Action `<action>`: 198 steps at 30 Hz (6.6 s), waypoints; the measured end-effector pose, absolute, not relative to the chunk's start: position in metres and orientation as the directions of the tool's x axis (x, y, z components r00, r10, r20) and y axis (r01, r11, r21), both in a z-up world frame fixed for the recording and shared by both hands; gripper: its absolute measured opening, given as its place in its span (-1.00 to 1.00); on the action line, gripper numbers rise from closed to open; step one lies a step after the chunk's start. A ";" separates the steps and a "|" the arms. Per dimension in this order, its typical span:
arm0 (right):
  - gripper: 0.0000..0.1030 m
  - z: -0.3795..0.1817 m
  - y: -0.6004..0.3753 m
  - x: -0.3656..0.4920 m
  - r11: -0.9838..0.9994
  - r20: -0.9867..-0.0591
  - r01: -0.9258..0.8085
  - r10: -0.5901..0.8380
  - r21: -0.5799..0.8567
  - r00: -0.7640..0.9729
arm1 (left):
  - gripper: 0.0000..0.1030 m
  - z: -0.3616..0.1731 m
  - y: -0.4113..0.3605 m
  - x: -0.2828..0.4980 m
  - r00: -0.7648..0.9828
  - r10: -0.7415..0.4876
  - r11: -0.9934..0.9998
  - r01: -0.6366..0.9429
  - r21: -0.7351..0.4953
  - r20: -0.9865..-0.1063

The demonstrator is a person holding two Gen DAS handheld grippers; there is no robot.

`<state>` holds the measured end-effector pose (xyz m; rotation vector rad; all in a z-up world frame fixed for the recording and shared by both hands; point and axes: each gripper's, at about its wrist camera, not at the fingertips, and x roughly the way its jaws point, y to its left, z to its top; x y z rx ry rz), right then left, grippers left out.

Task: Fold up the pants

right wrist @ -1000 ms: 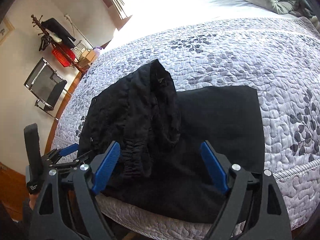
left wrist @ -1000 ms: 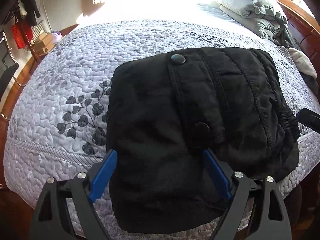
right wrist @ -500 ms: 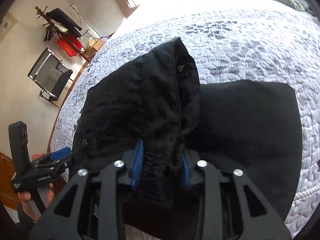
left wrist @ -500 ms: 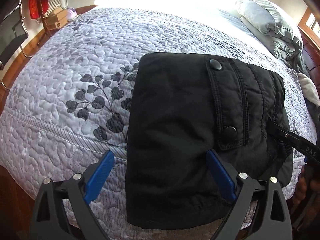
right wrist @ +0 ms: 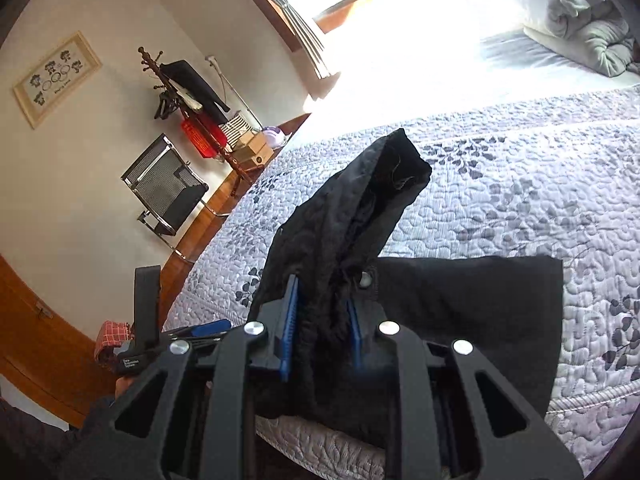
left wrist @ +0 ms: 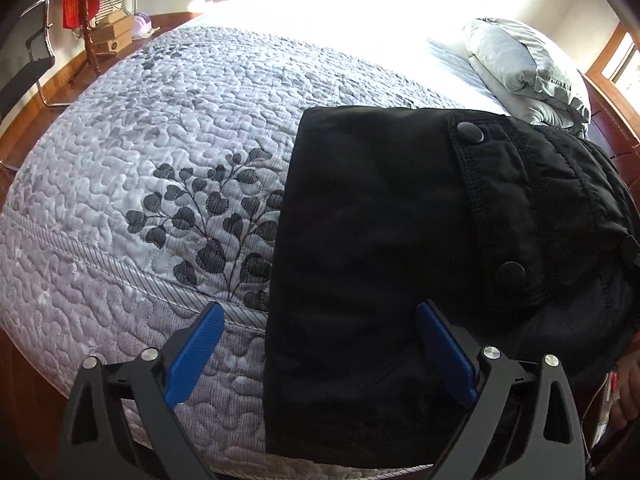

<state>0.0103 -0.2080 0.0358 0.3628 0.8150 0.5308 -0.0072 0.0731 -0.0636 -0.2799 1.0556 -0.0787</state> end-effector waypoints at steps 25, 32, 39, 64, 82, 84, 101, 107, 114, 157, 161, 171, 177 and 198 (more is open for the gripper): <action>-0.31 -0.099 -0.309 0.000 0.914 -0.803 0.030 0.340 0.406 0.489 | 0.89 -0.086 -0.008 0.013 0.416 -0.165 0.986 0.069 -0.150 -0.894; 0.09 -0.065 -0.324 0.008 0.912 -0.768 0.013 0.338 0.411 0.544 | 0.89 -0.079 -0.006 0.011 0.431 -0.160 0.987 0.068 -0.145 -0.888; 0.07 -0.066 -0.328 0.059 0.916 -0.786 0.002 0.343 0.402 0.514 | 0.89 -0.073 -0.008 0.013 0.439 -0.153 0.988 0.072 -0.135 -0.885; -0.02 -0.064 -0.332 0.024 0.934 -0.788 0.003 0.300 0.357 0.537 | 0.90 -0.079 -0.017 0.018 0.416 -0.148 0.989 0.075 -0.128 -0.897; -0.44 -0.083 -0.320 -0.042 0.894 -0.792 0.023 0.384 0.447 0.476 | 0.93 -0.092 -0.012 -0.014 0.374 -0.167 0.986 0.060 -0.156 -0.912; -0.44 -0.083 -0.322 -0.043 0.901 -0.802 0.029 0.371 0.434 0.469 | 0.93 -0.091 -0.014 -0.015 0.377 -0.167 0.986 0.063 -0.155 -0.911; -0.17 -0.071 -0.307 -0.058 0.949 -0.840 0.045 0.253 0.312 0.480 | 0.90 -0.081 -0.003 -0.033 0.367 -0.255 0.967 0.083 -0.241 -0.895; -0.17 -0.048 -0.292 -0.060 0.942 -0.800 -0.012 0.292 0.335 0.524 | 0.90 -0.065 -0.018 -0.031 0.384 -0.323 0.946 0.135 -0.293 -0.865; -0.17 -0.056 -0.269 -0.041 0.940 -0.808 -0.055 0.319 0.338 0.495 | 0.90 -0.092 -0.043 0.007 0.333 -0.211 0.974 0.148 -0.170 -0.919; 0.91 -0.016 -0.235 -0.052 0.978 -0.828 0.071 0.128 0.198 0.546 | 0.93 0.012 -0.007 -0.063 0.575 -0.116 0.993 0.084 -0.082 -0.810; 0.92 -0.013 -0.228 -0.055 0.984 -0.834 0.067 0.103 0.165 0.541 | 0.93 0.012 -0.008 -0.066 0.564 -0.115 0.993 0.099 -0.071 -0.818; 0.93 -0.041 -0.249 -0.050 0.973 -0.863 0.105 0.127 0.203 0.489 | 0.93 -0.023 0.003 -0.060 0.501 -0.112 0.993 0.079 -0.084 -0.858; 0.93 -0.071 -0.283 -0.035 0.959 -0.878 0.177 0.117 0.222 0.465 | 0.93 -0.068 0.013 -0.034 0.463 -0.147 0.989 0.066 -0.131 -0.874; 0.96 -0.149 -0.340 -0.001 0.795 -0.784 0.177 0.487 0.581 0.385 | 0.93 -0.132 0.048 0.025 0.166 -0.572 0.820 0.141 -0.555 -0.803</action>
